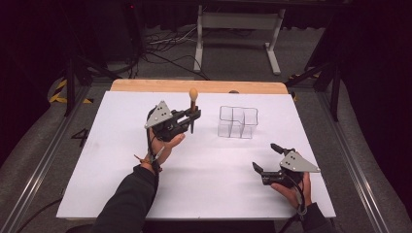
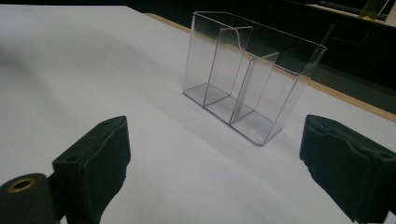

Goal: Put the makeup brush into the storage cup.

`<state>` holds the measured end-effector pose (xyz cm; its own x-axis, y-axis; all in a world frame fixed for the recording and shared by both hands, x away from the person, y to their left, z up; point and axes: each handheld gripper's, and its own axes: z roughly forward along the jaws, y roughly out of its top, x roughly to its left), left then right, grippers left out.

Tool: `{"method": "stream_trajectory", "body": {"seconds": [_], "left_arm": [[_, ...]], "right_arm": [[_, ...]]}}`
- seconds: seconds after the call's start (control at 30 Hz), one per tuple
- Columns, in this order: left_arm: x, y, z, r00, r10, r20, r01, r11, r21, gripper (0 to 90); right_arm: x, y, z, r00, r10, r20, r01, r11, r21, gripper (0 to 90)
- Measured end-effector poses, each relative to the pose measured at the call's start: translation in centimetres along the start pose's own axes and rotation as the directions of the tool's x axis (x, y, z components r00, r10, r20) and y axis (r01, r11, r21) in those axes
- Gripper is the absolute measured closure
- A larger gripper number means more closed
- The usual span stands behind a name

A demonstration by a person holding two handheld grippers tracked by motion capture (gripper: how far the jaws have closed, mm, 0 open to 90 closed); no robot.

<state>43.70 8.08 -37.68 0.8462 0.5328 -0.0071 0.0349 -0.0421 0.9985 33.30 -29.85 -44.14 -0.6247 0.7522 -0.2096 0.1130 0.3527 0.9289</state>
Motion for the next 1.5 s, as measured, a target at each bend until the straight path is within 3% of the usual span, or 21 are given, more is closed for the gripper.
{"method": "stream_trajectory", "body": {"seconds": [0.33, 0.9, 1.5], "left_arm": [[-1.3, 0.4, 3.1, 0.9990, 0.010, 0.043, -0.010, 1.0000, 0.000, 77.4], [-2.0, 1.4, 6.3, 0.9959, 0.013, 0.089, -0.014, 0.9999, 0.007, 77.4], [-2.9, 2.9, 10.3, 0.9937, 0.028, 0.109, -0.027, 0.9995, -0.014, 77.4]], "right_arm": [[0.0, 0.0, 0.1, 1.0000, -0.002, 0.002, 0.002, 1.000, 0.004, 9.7], [0.0, -0.1, 0.1, 1.0000, -0.001, 0.004, 0.001, 1.000, 0.007, 10.4], [-0.1, 0.0, 0.1, 0.9999, -0.003, 0.012, 0.003, 1.000, 0.000, 11.1]]}}
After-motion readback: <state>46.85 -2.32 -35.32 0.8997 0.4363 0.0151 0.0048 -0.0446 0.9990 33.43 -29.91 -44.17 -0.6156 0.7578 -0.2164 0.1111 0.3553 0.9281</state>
